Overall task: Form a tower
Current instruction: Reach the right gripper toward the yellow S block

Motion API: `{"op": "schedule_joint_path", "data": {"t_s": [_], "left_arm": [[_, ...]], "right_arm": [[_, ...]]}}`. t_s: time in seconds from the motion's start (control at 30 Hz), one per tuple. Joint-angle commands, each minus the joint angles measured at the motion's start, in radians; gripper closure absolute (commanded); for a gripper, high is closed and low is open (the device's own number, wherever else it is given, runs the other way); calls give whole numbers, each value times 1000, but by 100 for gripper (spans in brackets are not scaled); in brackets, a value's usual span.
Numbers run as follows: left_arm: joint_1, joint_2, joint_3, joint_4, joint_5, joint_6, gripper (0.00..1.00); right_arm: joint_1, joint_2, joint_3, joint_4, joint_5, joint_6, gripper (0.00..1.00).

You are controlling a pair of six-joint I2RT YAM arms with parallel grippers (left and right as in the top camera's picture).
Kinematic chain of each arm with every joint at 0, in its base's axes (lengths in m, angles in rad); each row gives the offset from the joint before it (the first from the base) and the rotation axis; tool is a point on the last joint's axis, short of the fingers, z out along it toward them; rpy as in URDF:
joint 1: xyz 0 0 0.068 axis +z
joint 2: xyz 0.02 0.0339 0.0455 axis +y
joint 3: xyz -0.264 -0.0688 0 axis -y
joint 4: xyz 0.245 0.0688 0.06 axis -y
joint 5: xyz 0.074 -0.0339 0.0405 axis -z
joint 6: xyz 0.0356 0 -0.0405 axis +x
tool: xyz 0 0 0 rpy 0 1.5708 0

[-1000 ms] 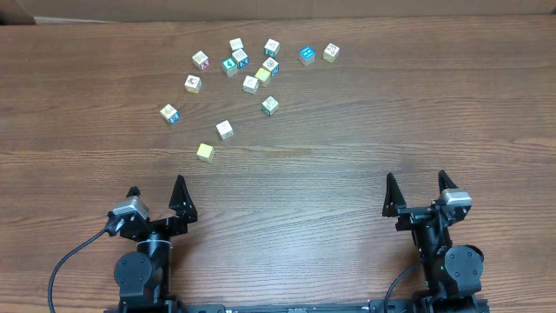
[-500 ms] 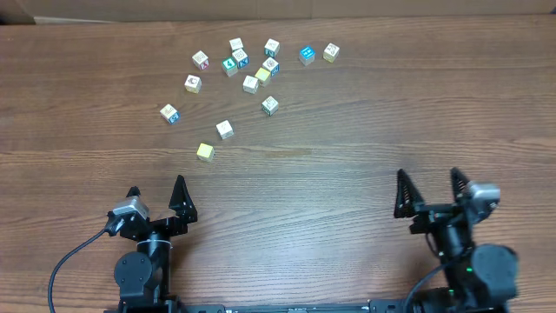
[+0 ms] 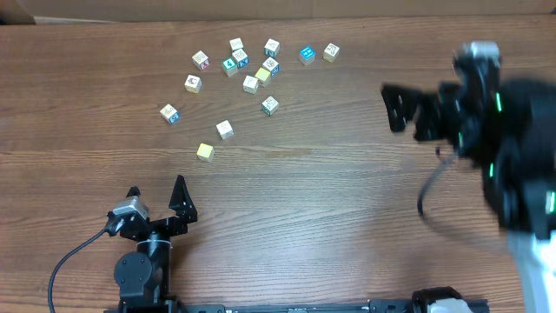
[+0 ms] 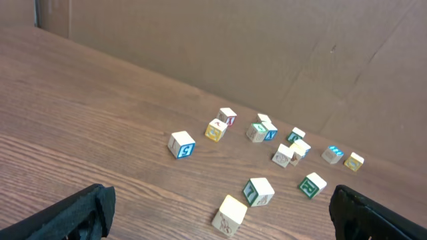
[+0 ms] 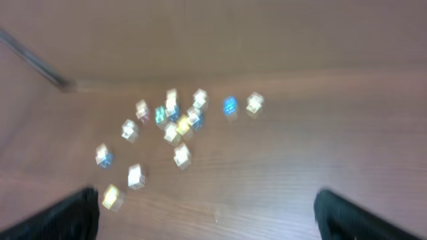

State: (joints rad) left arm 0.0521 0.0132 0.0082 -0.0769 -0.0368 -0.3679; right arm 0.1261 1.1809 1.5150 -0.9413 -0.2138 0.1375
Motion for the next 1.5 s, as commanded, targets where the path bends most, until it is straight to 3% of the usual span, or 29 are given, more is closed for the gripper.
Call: {"op": "schedule_joint_path", "data": {"t_s": [0.0,0.13,0.23,0.5,0.6,0.7,0.8,1.23,1.4,1.47], "left_arm": [[-3,-8,-3,2,4,-6,0],[-3,-8,-3,2,4,-6,0],[-3,-8,-3,2,5,-6,0],[-3,-8,-3,2,5,-6,0],[-3,-8,-3,2,4,-6,0],[-3,-8,-3,2,5,-6,0],[-3,-8,-3,2,5,-6,0],[-3,-8,-3,2,4,-6,0],[-3,-8,-3,2,4,-6,0],[-3,-8,-3,2,4,-6,1]], "right_arm": [[13,259,314,-178,-134,-63,0],[57,512,602,-373,-147,-72,0],[101,634,692,-384,-148,-60,0],[229,778,689,-182,-301,-64,0],[280,813,683,-114,-330,-60,25],[344,861,683,-110,-191,-60,34],[407,914,683,-117,-106,-75,29],[614,1122,681,-70,71,-173,28],[640,1156,647,8,93,-163,29],[645,1159,636,33,88,-131,34]]}}
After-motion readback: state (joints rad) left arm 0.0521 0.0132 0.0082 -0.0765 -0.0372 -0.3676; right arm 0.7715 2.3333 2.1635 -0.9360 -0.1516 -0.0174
